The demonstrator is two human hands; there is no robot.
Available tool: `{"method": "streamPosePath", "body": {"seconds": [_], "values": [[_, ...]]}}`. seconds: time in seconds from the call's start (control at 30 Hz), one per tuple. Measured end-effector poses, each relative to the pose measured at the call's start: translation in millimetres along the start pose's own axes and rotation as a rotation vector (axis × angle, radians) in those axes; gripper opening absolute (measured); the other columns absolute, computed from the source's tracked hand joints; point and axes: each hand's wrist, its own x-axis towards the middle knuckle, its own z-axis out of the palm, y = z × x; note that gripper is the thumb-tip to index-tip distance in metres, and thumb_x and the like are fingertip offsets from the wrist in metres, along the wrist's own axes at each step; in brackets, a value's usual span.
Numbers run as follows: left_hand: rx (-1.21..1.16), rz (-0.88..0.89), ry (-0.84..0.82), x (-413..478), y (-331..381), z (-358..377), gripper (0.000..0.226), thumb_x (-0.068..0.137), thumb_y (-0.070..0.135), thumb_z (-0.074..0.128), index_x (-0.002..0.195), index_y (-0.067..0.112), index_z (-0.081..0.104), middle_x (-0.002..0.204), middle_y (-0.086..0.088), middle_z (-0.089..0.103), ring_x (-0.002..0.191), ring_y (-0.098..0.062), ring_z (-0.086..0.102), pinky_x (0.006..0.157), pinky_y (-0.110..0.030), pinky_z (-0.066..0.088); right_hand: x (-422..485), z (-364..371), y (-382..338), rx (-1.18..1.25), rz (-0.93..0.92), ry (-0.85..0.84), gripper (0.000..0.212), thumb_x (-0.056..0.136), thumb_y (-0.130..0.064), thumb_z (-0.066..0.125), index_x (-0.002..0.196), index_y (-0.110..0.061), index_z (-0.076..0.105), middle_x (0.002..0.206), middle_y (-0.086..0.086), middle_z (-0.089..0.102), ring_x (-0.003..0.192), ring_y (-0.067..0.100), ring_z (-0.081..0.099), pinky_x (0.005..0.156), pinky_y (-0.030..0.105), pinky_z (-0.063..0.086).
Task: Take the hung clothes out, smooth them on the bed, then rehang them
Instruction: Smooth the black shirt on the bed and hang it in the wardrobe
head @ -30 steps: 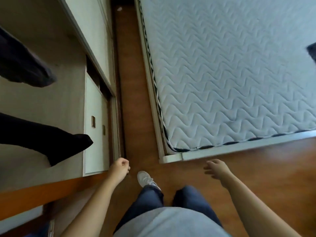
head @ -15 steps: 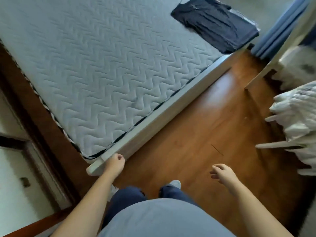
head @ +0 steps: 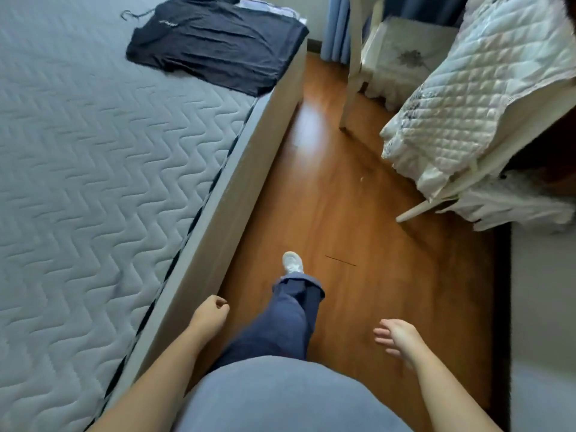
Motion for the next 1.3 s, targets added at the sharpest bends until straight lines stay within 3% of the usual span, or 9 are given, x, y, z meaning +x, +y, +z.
{"method": "streamPosePath", "body": {"seconds": [0.13,0.27,0.4,0.5,0.67,0.9,1.07,1.17,1.3], "values": [[-0.245,-0.136,-0.022,61,76,-7,0.015,0.091,0.012,0.043,0.085,0.007,0.055,0.089,-0.014,0.061,0.069,-0.021,0.058,0.072,-0.034,0.045,37,-15,-100,-0.068,-0.065,0.040,0.017,0.096,-0.016,0.040,0.108,-0.007,0.048,0.103,0.013,0.057,0.092,0.026,0.054,0.099,0.045,0.040],[-0.399,-0.229,-0.064,122,167,-36,0.021,0.091,0.009,0.039,0.104,0.000,0.053,0.071,-0.007,0.051,0.057,-0.018,0.049,0.051,-0.024,0.025,63,-36,-217,-0.194,-0.089,0.130,0.015,0.095,-0.015,0.042,0.104,-0.006,0.050,0.098,0.013,0.057,0.086,0.026,0.054,0.101,0.047,0.039],[-0.367,-0.071,-0.065,167,269,-68,0.020,0.090,0.011,0.039,0.076,0.010,0.053,0.075,-0.009,0.051,0.053,-0.016,0.044,0.051,-0.023,0.032,91,-37,-338,-0.285,-0.255,0.153,0.019,0.093,-0.014,0.044,0.104,-0.005,0.056,0.092,0.011,0.061,0.065,0.016,0.052,0.058,0.026,0.040],[-0.328,0.006,-0.043,189,323,-83,0.026,0.090,0.012,0.038,0.067,0.015,0.049,0.072,-0.008,0.054,0.058,-0.018,0.048,0.061,-0.027,0.038,110,-25,-410,-0.245,-0.325,0.096,0.013,0.094,-0.016,0.044,0.098,-0.011,0.055,0.093,0.009,0.062,0.072,0.017,0.056,0.057,0.024,0.036],[-0.431,-0.116,0.030,228,359,-97,0.017,0.094,0.018,0.040,0.099,0.010,0.055,0.088,-0.007,0.061,0.076,-0.020,0.059,0.077,-0.033,0.045,165,-15,-508,-0.299,-0.302,0.014,0.013,0.096,-0.016,0.041,0.095,-0.013,0.054,0.095,0.009,0.063,0.086,0.024,0.057,0.061,0.025,0.037],[-0.875,-0.522,0.195,261,399,-113,0.036,0.097,0.016,0.035,0.126,-0.001,0.046,0.119,-0.019,0.059,0.102,-0.029,0.058,0.093,-0.041,0.037,234,0,-681,-0.617,-0.310,-0.044,0.016,0.094,-0.009,0.044,0.078,-0.010,0.049,0.074,0.009,0.057,0.056,0.019,0.048,0.048,0.021,0.031],[-0.907,-0.455,0.284,293,459,-143,0.024,0.095,0.017,0.038,0.106,0.003,0.054,0.094,-0.012,0.062,0.074,-0.020,0.057,0.066,-0.031,0.039,256,35,-811,-0.947,-0.466,-0.084,0.019,0.086,-0.008,0.049,0.070,-0.010,0.059,0.066,0.010,0.061,0.058,0.024,0.052,0.060,0.031,0.041],[-0.896,-0.453,0.332,310,478,-157,0.019,0.093,0.015,0.042,0.088,0.006,0.058,0.090,-0.015,0.064,0.070,-0.020,0.057,0.072,-0.035,0.048,258,70,-866,-1.026,-0.515,-0.111,0.016,0.088,-0.011,0.050,0.077,-0.007,0.062,0.078,0.015,0.064,0.063,0.025,0.054,0.061,0.030,0.040],[-1.050,-0.582,0.291,339,503,-173,0.015,0.094,0.012,0.038,0.092,0.007,0.052,0.087,-0.012,0.059,0.065,-0.018,0.054,0.053,-0.025,0.031,256,126,-918,-1.011,-0.501,-0.171,0.010,0.091,-0.010,0.047,0.094,-0.006,0.055,0.079,0.012,0.063,0.076,0.029,0.057,0.065,0.033,0.045]]}}
